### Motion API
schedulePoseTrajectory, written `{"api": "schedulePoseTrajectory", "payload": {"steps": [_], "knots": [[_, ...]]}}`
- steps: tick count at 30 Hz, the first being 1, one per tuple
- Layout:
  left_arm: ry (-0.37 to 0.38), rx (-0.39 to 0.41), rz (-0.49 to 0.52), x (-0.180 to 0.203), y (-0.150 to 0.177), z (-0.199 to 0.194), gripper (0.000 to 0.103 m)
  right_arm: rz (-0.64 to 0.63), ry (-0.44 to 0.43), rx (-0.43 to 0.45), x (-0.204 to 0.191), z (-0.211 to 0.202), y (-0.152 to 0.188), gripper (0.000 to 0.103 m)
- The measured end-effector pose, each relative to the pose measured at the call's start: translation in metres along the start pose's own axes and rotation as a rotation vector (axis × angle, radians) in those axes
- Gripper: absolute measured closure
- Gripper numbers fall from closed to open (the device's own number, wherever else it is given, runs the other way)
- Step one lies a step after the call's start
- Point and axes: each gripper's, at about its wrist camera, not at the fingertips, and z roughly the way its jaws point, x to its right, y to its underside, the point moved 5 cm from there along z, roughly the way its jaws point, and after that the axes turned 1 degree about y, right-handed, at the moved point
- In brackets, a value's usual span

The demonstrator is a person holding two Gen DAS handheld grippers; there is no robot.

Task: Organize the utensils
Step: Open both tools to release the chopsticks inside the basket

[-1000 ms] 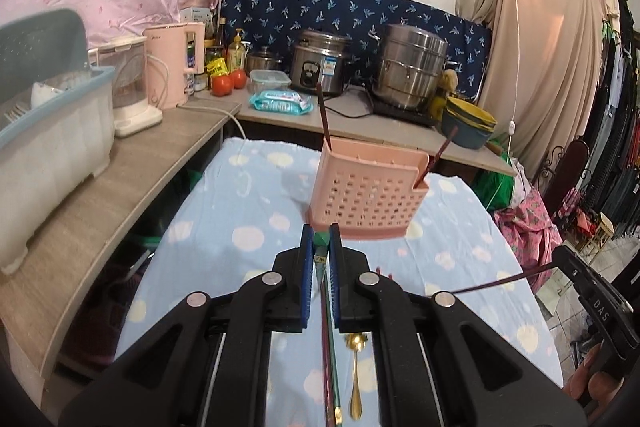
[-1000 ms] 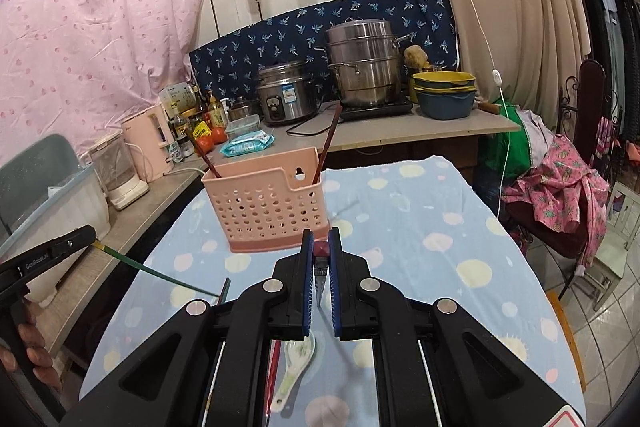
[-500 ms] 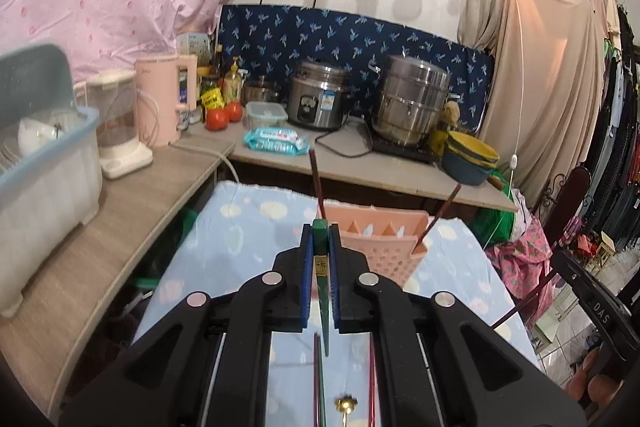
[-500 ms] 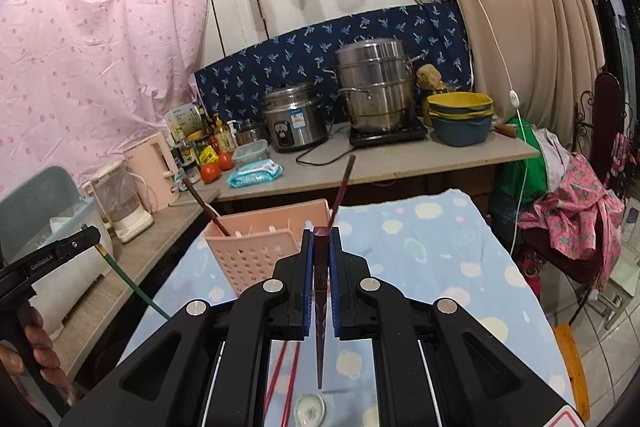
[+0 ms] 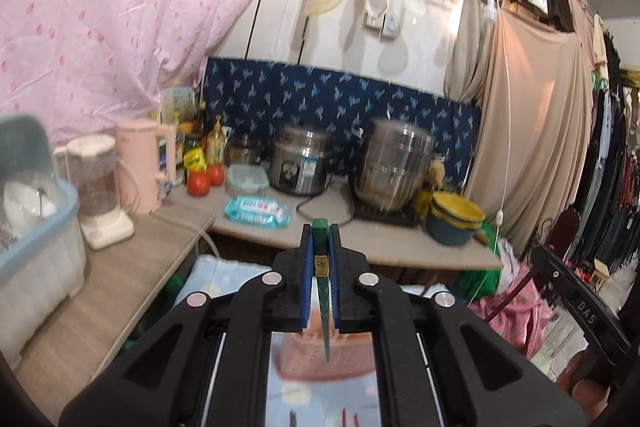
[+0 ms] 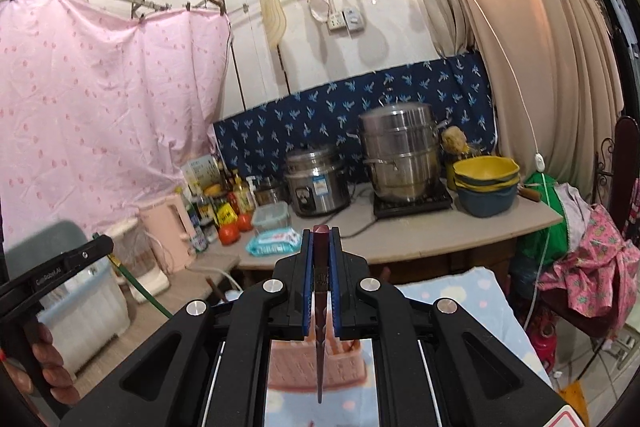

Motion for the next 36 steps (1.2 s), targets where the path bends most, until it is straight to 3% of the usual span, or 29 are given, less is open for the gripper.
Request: {"api": "schedulePoseTrajectory", "payload": {"steps": [4, 8, 19, 22, 30, 36], "knots": [[-0.019, 0.047, 0.013, 0.004, -0.019, 0.013, 0.096, 0.023, -0.010, 0.047, -0.005, 0.019, -0.023, 0.096], [-0.039, 0.028, 0.021, 0.002, -0.016, 0.039, 0.096, 0.048, -0.026, 0.054, -0.010, 0.045, -0.027, 0.096], [-0.063, -0.097, 0.000, -0.022, 0.030, 0.093, 0.096, 0.075, -0.025, -0.069, -0.007, 0.129, 0.019, 0.096], [-0.069, -0.112, 0.002, -0.025, 0.037, 0.099, 0.096, 0.116, -0.047, -0.073, -0.001, 0.131, 0.021, 0.096], [-0.067, -0.122, -0.010, -0.026, 0.039, 0.105, 0.096, 0.086, -0.071, 0.032, -0.011, 0.108, -0.029, 0.096], [-0.065, -0.131, -0.003, -0.024, 0.042, 0.106, 0.096, 0.089, -0.052, 0.006, -0.008, 0.126, -0.025, 0.096]]}}
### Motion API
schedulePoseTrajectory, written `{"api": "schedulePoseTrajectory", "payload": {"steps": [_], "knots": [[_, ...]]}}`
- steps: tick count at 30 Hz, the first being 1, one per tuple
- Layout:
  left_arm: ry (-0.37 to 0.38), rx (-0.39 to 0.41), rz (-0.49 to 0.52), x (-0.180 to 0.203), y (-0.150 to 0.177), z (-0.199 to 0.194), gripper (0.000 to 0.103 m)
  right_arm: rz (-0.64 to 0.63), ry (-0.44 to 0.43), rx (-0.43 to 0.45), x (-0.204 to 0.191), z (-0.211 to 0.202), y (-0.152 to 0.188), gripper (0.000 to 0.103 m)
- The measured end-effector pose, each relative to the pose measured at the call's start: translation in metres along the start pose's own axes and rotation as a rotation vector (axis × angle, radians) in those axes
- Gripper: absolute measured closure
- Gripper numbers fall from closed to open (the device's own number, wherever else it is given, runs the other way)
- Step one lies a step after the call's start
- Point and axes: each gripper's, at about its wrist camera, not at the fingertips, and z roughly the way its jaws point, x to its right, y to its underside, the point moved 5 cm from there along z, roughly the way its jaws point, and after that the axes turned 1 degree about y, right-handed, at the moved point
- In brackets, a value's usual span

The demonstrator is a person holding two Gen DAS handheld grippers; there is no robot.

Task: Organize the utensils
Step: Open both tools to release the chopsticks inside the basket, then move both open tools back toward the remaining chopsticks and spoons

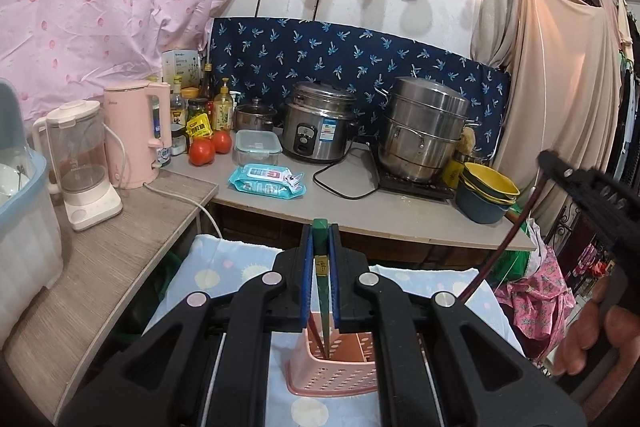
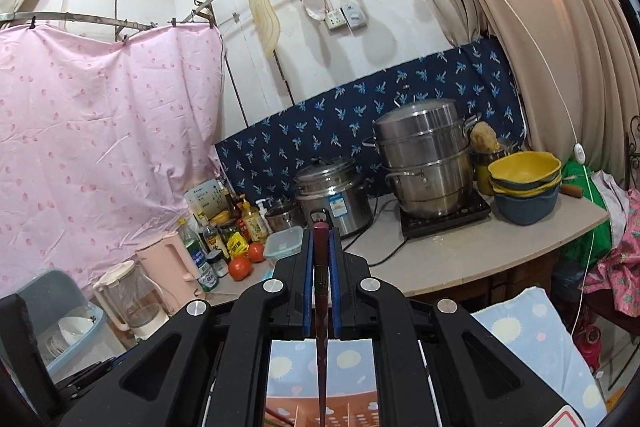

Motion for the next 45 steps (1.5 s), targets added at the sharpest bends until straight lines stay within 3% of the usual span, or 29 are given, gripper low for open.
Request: {"api": "schedulePoseTrajectory", "payload": {"steps": [12, 14, 16, 17, 29, 37, 45], "knots": [[-0.011, -0.041, -0.017, -0.009, 0.012, 0.008, 0.096, -0.016, 0.042, -0.172, 0.020, 0.035, 0.069, 0.095], [-0.006, -0.046, -0.028, -0.011, 0.013, 0.007, 0.094, -0.016, 0.051, -0.170, 0.022, 0.034, 0.071, 0.081], [-0.015, -0.045, -0.043, -0.013, 0.014, 0.005, 0.078, -0.014, 0.065, -0.157, 0.025, 0.030, 0.072, 0.062], [-0.019, -0.037, -0.048, -0.014, 0.014, 0.003, 0.067, -0.012, 0.068, -0.148, 0.027, 0.027, 0.071, 0.058], [-0.025, -0.022, -0.035, -0.016, 0.026, -0.037, 0.060, -0.015, 0.068, -0.186, 0.035, -0.018, 0.090, 0.058], [-0.039, -0.081, -0.022, -0.027, 0.078, -0.070, 0.060, -0.064, 0.108, -0.238, 0.041, -0.074, 0.137, 0.058], [-0.039, -0.226, 0.007, -0.035, 0.163, -0.091, 0.060, -0.067, 0.145, -0.342, 0.051, -0.135, 0.208, 0.058]]}}
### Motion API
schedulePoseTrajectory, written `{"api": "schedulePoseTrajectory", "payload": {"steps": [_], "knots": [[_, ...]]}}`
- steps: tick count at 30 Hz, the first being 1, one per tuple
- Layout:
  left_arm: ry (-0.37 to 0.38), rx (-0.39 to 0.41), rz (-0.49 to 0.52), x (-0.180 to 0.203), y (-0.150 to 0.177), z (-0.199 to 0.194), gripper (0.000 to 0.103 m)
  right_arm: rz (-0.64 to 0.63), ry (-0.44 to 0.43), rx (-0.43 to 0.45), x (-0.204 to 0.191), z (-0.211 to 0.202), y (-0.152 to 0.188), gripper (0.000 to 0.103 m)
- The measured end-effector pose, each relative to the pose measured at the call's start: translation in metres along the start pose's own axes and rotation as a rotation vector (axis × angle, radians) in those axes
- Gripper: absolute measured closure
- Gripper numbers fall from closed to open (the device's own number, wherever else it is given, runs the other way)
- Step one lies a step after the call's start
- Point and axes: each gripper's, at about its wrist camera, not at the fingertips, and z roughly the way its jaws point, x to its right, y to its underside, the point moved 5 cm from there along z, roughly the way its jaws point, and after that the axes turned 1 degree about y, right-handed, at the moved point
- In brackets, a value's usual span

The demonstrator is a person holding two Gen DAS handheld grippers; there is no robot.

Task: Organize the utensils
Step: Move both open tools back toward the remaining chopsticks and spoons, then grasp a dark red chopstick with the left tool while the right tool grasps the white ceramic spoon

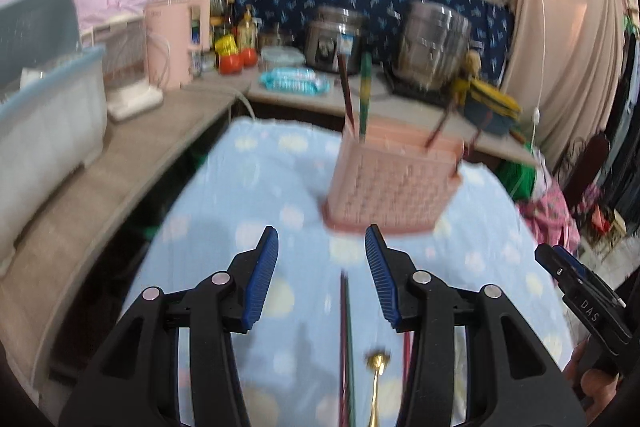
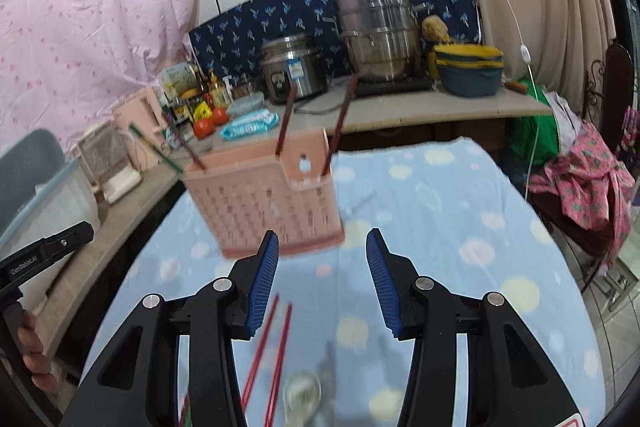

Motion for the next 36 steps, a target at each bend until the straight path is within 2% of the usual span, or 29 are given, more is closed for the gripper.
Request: {"api": "schedulePoseTrajectory", "payload": {"steps": [7, 12, 13, 17, 19, 36], "knots": [[0.011, -0.137, 0.004, -0.003, 0.073, 0.003, 0.060, 0.036, 0.007, -0.124, 0.006, -0.011, 0.074, 0.058], [0.020, -0.208, 0.004, -0.003, 0.110, 0.007, 0.060, 0.072, -0.012, -0.185, 0.004, -0.012, 0.110, 0.065], [0.020, -0.216, 0.007, -0.002, 0.114, 0.008, 0.060, 0.077, -0.017, -0.194, 0.002, -0.011, 0.114, 0.070], [0.024, -0.244, 0.006, 0.001, 0.130, 0.009, 0.060, 0.103, -0.047, -0.232, -0.003, -0.006, 0.125, 0.084], [0.025, -0.253, 0.002, 0.000, 0.134, 0.009, 0.060, 0.111, -0.060, -0.249, -0.008, -0.003, 0.130, 0.086], [0.035, -0.308, -0.023, -0.009, 0.160, 0.010, 0.060, 0.099, -0.060, -0.316, -0.019, 0.010, 0.160, 0.090]]}}
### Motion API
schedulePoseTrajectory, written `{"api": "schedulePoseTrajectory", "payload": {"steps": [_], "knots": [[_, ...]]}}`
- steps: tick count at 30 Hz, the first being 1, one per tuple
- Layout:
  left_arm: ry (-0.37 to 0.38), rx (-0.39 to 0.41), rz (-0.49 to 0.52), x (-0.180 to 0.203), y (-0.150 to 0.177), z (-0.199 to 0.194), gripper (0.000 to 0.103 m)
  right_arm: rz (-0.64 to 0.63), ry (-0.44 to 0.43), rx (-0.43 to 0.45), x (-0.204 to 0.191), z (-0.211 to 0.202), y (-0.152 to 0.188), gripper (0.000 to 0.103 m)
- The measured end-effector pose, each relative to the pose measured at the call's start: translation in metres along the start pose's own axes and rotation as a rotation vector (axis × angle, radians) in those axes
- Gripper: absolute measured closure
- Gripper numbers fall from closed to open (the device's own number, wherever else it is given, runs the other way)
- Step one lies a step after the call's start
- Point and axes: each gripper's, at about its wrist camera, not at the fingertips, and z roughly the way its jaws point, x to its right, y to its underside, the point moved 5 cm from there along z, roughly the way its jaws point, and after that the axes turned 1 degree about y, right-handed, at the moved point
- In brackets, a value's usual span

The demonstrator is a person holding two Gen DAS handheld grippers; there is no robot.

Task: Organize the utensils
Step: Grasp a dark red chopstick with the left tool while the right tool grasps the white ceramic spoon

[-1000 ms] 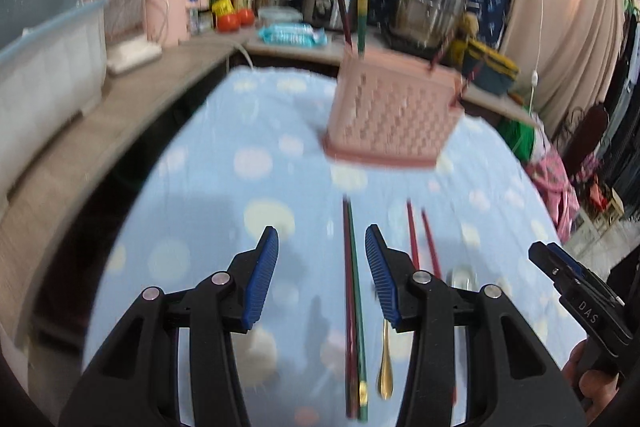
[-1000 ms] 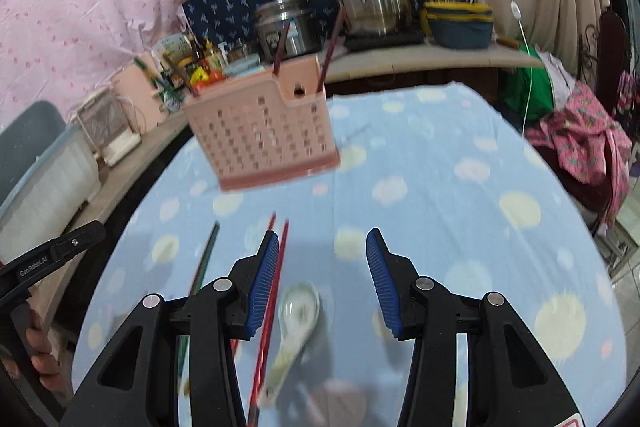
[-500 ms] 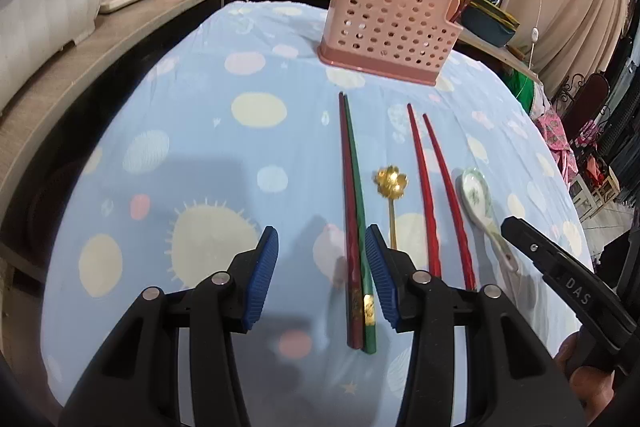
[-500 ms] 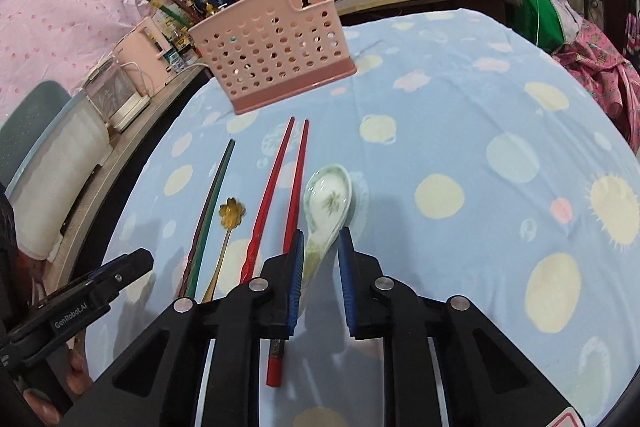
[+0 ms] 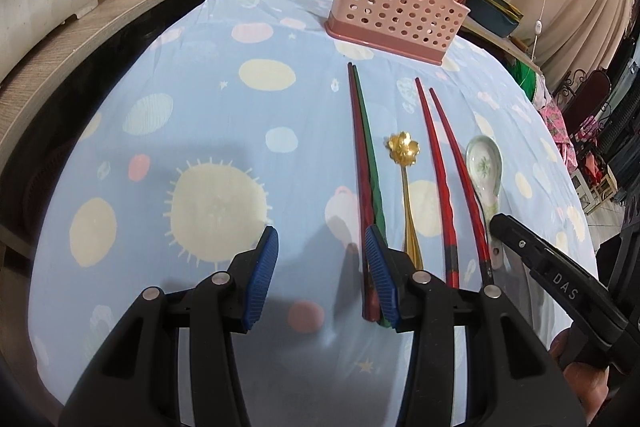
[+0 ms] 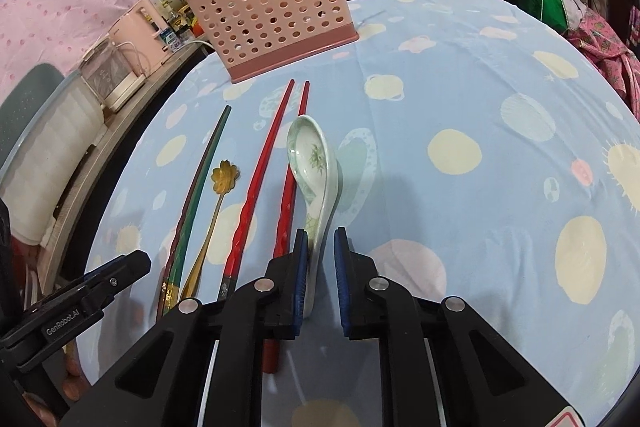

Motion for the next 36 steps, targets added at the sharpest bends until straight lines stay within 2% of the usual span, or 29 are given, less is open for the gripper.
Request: {"api": "schedulePoseTrajectory", "payload": {"steps": [7, 16, 34, 36], "knots": [[0.011, -0.013, 0.008, 0.002, 0.010, -0.001, 0.060, -0.036, 0.016, -0.001, -0.005, -0.001, 0.007, 0.095], [0.032, -0.024, 0.035, 0.012, 0.018, 0.000, 0.061, -0.036, 0.028, 0.006, 0.002, -0.009, 0.013, 0.096], [-0.020, -0.004, 0.074, 0.013, 0.020, 0.003, 0.061, -0.033, 0.026, 0.008, 0.003, -0.010, 0.014, 0.096], [-0.025, -0.001, 0.079, 0.013, 0.020, 0.003, 0.069, -0.034, 0.027, 0.008, 0.003, -0.010, 0.014, 0.096]]}}
